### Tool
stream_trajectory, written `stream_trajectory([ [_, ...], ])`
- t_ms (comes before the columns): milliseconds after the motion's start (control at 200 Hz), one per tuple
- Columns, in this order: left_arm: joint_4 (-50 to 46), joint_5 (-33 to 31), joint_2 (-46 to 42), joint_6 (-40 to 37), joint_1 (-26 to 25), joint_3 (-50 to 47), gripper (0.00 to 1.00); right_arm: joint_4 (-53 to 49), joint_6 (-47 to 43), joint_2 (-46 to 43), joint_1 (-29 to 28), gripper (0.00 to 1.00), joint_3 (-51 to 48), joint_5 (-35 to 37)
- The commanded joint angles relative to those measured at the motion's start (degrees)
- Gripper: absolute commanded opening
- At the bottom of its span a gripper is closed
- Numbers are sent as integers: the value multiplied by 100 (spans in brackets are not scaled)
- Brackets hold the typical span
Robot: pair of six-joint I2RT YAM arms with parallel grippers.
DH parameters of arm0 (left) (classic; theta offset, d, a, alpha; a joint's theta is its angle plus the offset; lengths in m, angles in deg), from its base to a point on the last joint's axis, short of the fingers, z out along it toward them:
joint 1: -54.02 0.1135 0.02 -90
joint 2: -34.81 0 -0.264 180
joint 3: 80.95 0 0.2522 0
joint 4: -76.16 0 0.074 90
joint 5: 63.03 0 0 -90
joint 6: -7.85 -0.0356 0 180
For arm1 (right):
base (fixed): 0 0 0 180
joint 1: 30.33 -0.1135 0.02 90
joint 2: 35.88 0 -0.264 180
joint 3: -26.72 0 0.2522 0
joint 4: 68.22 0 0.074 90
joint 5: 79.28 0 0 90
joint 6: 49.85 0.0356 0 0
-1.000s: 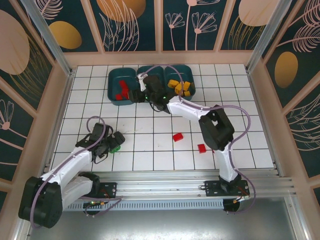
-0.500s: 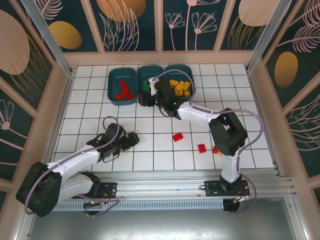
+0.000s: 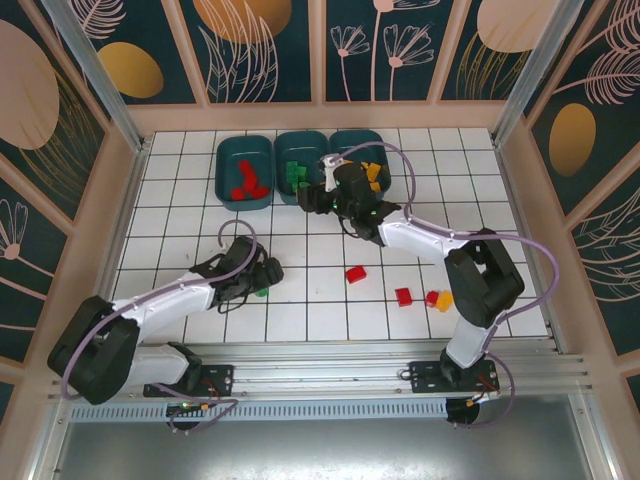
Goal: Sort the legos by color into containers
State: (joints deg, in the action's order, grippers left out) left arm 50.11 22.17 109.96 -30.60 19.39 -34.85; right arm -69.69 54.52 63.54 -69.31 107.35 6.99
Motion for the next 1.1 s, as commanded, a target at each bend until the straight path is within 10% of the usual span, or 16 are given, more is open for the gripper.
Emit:
stream_trajectory([
  [0, -347, -379, 377, -495, -56, 264, 83, 158, 127, -315, 29, 64, -251, 83],
  [390, -379, -592, 798, -1049, -325, 922, 27, 153, 333, -1310, 395, 61, -1367, 109],
  [1096, -143, 96, 5025, -1862, 459, 7183, 21, -883, 664, -3121, 726, 59, -2813, 619],
])
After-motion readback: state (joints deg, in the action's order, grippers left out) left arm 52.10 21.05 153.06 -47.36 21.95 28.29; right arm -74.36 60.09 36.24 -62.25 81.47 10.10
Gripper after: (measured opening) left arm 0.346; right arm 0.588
